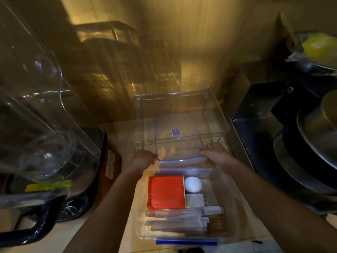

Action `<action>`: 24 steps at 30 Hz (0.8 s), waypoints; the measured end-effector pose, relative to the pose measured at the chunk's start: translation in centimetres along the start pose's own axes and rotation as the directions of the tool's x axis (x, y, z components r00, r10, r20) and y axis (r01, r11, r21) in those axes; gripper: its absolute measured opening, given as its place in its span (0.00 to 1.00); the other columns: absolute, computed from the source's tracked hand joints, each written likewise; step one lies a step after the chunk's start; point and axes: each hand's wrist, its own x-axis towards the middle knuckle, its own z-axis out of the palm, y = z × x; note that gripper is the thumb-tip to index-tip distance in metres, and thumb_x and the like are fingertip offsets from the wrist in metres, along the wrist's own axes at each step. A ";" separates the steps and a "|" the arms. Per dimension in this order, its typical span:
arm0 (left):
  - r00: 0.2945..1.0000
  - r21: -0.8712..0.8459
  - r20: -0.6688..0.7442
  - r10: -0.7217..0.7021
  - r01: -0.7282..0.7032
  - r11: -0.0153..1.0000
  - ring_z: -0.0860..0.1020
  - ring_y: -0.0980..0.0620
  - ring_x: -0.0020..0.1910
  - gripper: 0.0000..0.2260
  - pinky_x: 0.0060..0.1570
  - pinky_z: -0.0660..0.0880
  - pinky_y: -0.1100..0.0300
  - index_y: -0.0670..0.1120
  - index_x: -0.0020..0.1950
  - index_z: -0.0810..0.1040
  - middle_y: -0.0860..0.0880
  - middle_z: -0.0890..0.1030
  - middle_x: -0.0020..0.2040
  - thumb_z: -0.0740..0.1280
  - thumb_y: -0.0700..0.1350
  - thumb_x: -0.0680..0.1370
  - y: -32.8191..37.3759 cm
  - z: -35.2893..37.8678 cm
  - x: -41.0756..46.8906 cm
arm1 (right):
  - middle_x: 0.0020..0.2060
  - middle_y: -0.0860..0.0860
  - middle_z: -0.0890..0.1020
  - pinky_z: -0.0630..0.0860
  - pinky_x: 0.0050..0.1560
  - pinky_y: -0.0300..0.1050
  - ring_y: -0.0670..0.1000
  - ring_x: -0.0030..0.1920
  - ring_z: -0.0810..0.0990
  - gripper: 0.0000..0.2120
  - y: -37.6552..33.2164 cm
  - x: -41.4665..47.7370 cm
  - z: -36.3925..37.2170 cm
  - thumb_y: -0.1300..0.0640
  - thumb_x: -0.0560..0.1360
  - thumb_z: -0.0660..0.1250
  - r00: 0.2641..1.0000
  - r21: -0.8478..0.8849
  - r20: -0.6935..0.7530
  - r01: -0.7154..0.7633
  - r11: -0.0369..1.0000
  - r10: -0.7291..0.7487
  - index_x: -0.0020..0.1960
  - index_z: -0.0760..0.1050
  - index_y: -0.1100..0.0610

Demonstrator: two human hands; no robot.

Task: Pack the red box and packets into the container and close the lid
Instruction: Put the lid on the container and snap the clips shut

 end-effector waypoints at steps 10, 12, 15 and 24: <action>0.993 -0.186 -0.066 0.095 -0.106 0.977 0.77 0.50 0.46 0.06 0.44 0.73 0.56 0.43 0.46 0.79 0.47 0.81 0.45 0.68 0.44 0.74 1.5 0.5 -4.6 | 0.52 0.60 0.82 0.81 0.47 0.47 0.55 0.49 0.83 0.11 -0.6 -2.2 1.1 0.67 0.75 0.64 0.971 0.736 -0.148 -0.018 0.677 0.186 0.57 0.76 0.64; 0.991 -0.203 -0.034 0.129 -0.133 0.970 0.78 0.51 0.41 0.04 0.45 0.73 0.56 0.43 0.42 0.79 0.47 0.81 0.41 0.67 0.42 0.75 1.0 0.4 -6.0 | 0.46 0.59 0.82 0.80 0.35 0.42 0.52 0.41 0.83 0.10 0.1 -3.2 0.4 0.67 0.75 0.63 0.975 0.744 -0.149 -0.001 0.668 0.167 0.56 0.76 0.63; 0.995 -0.311 0.055 0.086 -0.064 0.948 0.79 0.53 0.37 0.04 0.42 0.74 0.59 0.45 0.44 0.78 0.48 0.81 0.38 0.64 0.41 0.77 -0.2 -0.4 -7.5 | 0.40 0.60 0.80 0.79 0.33 0.43 0.54 0.36 0.80 0.12 1.7 -4.6 -1.5 0.69 0.74 0.61 0.983 0.757 -0.159 0.061 0.651 0.094 0.57 0.75 0.69; 1.000 -0.392 0.029 -0.010 0.020 0.920 0.80 0.46 0.50 0.12 0.50 0.77 0.52 0.45 0.56 0.78 0.44 0.82 0.52 0.63 0.50 0.78 -3.4 -2.4 -7.9 | 0.50 0.60 0.82 0.76 0.53 0.54 0.59 0.50 0.80 0.19 7.8 -7.3 -7.4 0.62 0.69 0.61 0.998 0.764 0.052 -0.027 0.644 -0.020 0.59 0.77 0.62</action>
